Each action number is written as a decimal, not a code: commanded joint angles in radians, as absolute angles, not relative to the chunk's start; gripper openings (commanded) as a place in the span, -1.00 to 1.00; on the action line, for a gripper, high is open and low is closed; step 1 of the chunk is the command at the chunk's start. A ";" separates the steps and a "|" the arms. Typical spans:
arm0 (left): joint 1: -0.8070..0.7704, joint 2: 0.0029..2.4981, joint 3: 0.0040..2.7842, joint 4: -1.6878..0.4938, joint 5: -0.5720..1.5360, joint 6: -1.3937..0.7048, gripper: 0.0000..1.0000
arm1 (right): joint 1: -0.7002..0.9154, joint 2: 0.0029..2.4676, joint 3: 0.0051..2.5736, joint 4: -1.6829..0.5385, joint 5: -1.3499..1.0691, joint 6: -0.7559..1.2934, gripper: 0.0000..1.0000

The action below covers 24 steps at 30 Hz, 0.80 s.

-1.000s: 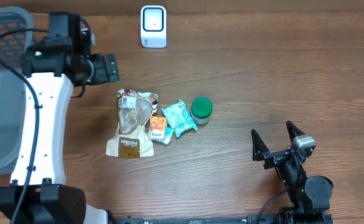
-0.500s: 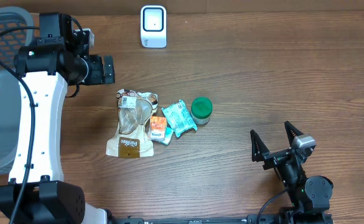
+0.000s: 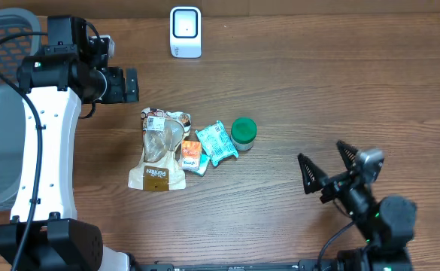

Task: Scan the item barcode
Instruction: 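Move the right gripper over the green-lidded jar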

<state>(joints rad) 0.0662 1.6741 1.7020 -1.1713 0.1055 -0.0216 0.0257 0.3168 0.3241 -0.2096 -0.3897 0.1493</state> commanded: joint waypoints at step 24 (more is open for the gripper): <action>0.072 1.681 1.721 -1.171 0.120 0.001 0.99 | 0.307 1.504 1.530 -1.071 -0.287 0.043 1.00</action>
<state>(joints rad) 0.0662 1.6741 1.7020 -1.1736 0.1059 -0.0185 0.2466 1.4223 1.4532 -1.0260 -0.4011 0.0593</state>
